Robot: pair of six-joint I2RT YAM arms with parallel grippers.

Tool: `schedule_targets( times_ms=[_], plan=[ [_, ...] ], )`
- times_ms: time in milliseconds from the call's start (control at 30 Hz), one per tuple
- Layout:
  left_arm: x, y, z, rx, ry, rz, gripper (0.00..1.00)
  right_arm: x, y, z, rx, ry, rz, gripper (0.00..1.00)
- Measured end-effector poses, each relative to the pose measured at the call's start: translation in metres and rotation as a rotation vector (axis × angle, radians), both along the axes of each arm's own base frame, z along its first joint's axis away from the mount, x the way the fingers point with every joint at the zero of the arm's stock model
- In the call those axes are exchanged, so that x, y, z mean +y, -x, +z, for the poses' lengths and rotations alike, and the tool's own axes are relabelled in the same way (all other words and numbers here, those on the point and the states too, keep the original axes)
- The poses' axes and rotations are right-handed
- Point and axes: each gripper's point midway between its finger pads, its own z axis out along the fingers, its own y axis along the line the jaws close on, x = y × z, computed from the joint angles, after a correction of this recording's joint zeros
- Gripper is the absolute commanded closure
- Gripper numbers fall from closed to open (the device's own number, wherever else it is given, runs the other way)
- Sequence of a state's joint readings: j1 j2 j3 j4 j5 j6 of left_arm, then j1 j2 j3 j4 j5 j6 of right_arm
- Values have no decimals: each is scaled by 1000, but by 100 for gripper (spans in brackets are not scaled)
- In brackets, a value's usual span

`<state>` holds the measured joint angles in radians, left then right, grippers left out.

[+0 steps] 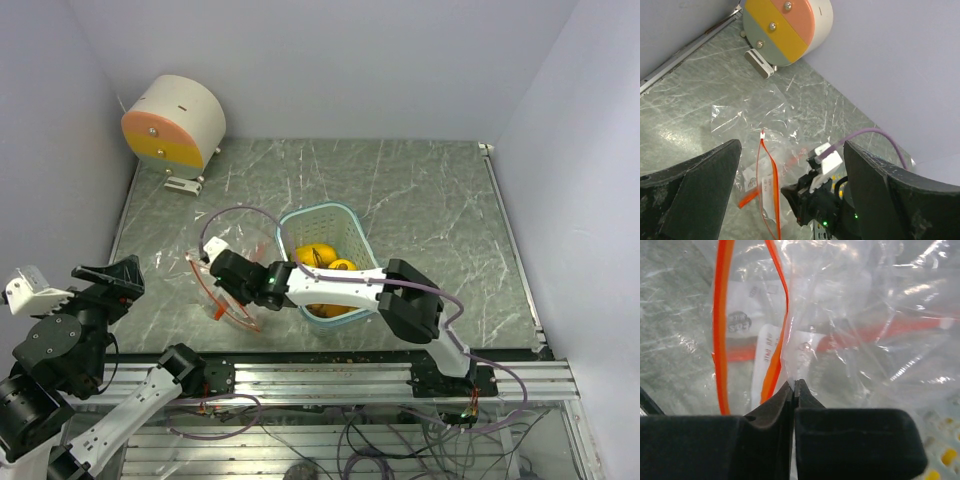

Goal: Place the food in the zip-top bag and seal the zipper
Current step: Pick up the zipper food storage bag at the center of the board.

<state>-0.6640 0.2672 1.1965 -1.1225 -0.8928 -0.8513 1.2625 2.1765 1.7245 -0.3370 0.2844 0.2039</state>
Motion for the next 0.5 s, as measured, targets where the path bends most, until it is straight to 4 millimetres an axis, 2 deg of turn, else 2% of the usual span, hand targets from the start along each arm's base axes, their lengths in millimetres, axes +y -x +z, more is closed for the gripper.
schedule_targets(
  times_ms=[67,133,233,267,300,400,467,500],
  plan=[
    [-1,0,0,1,-3,-9,6,-8,0,12,-12,-10,-17,100],
    [-4,0,0,1,-5,-27,7,-15,1,35,-21,-48,-29,100],
    [-12,-2,3,-8,-10,-73,9,-28,3,96,-33,-181,-43,100],
    [-17,-3,5,-14,-11,-95,10,-32,3,122,-36,-248,-43,100],
    [-22,-4,7,-22,-12,-122,11,-37,2,150,-39,-321,-47,100],
    [-45,-11,8,-39,-24,-222,12,-56,-7,218,-46,-514,-54,100],
    [-68,-18,5,-48,-34,-316,13,-73,-17,251,-53,-618,-57,100],
    [-75,-19,3,-49,-36,-348,13,-78,-20,258,-56,-643,-60,100]
  ],
)
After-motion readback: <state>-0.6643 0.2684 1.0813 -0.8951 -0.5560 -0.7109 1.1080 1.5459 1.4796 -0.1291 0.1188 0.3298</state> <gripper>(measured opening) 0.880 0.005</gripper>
